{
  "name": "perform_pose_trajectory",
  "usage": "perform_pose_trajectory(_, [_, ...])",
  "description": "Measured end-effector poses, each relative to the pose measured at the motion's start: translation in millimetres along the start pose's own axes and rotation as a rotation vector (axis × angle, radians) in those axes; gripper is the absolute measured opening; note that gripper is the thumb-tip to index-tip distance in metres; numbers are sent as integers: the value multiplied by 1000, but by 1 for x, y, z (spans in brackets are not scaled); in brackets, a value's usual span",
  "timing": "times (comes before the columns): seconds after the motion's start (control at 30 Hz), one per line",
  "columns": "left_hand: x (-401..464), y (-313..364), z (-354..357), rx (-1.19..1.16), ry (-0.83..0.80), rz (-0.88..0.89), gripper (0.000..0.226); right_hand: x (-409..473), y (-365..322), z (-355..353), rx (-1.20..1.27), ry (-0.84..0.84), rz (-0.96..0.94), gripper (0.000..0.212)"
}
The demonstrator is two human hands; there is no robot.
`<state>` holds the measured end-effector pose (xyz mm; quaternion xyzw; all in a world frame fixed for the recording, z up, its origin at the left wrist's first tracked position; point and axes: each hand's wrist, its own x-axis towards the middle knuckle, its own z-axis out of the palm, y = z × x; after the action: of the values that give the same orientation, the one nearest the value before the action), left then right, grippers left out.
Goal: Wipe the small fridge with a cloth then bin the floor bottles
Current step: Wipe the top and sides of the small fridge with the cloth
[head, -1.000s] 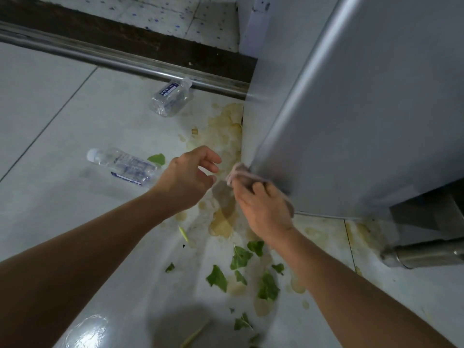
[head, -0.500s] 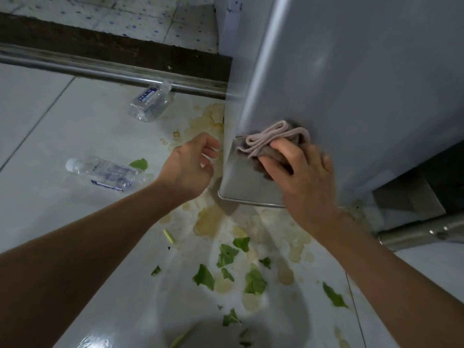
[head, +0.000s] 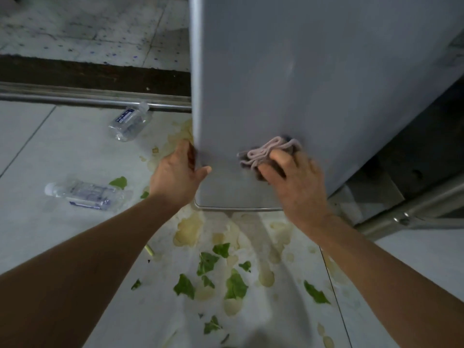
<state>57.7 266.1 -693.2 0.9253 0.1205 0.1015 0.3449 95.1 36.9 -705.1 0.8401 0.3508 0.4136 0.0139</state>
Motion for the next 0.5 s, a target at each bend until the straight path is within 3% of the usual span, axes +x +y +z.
perform_pose_trajectory(0.1, [-2, 2, 1, -11, 9, -23, 30, 0, 11, 1, 1, 110, 111, 25])
perform_pose_trajectory(0.2, [-2, 2, 1, 7, 22, -32, 30, -17, 0, 20, 129, -111, 188, 23])
perform_pose_trajectory(0.3, [-1, 3, 2, 8, 33, -39, 30, -53, -5, 36, 18, -340, -148, 48])
perform_pose_trajectory(0.37, [0, 3, 3, 10, 40, -42, 30, -76, -1, 37, -67, -487, -248, 59])
perform_pose_trajectory(0.43, [0, 1, 4, 1, 53, -41, 29, -76, 3, 32, -33, -481, -208, 50])
perform_pose_trajectory(0.5, [0, -1, 6, -18, 69, -31, 28, -59, 13, 24, 109, -377, 20, 38])
